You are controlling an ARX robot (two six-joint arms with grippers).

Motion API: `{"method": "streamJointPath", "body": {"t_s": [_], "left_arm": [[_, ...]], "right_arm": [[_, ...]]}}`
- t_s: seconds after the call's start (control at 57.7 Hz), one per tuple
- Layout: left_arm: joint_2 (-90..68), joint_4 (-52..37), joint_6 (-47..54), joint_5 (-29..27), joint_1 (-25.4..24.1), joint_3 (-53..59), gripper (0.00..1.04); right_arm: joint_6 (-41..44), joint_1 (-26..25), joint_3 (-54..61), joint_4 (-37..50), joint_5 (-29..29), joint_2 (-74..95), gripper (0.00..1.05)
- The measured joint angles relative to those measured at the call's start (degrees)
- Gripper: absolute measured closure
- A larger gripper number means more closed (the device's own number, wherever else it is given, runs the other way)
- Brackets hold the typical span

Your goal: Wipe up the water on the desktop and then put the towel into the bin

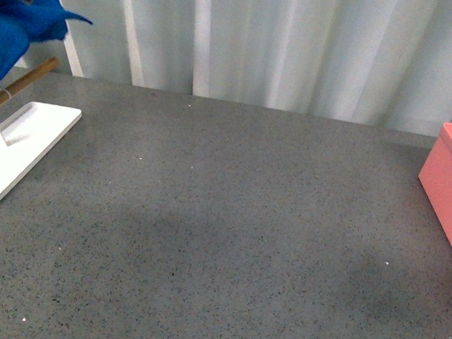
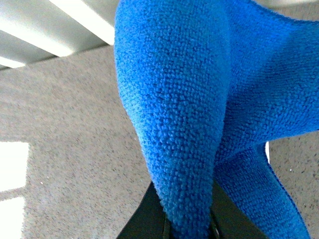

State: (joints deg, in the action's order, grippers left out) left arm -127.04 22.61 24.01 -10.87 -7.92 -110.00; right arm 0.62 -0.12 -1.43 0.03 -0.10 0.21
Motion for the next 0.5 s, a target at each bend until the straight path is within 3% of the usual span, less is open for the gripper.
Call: {"method": "streamJointPath", "body": {"t_s": [0.104,0.191,0.347,0.503], "left_arm": [[3.1,0.3,-0.3,2.3,0.3,-0.3,0.99],[8.6,-0.6,-2.4,7.8,2.3,2.6,0.99],[18.3,-3.4,-6.7,17.1,9.0,12.0,0.99],[25.0,-9.5,-8.7,21.9,17.5,22.1,0.99]], "right_arm": [[0.0,0.0,0.0,0.0,0.0,0.0,0.07],[0.0,0.0,0.0,0.0,0.0,0.0,0.07],[0.0,0.0,0.0,0.0,0.0,0.0,0.07],[0.0,0.0,0.0,0.0,0.0,0.0,0.07]]}}
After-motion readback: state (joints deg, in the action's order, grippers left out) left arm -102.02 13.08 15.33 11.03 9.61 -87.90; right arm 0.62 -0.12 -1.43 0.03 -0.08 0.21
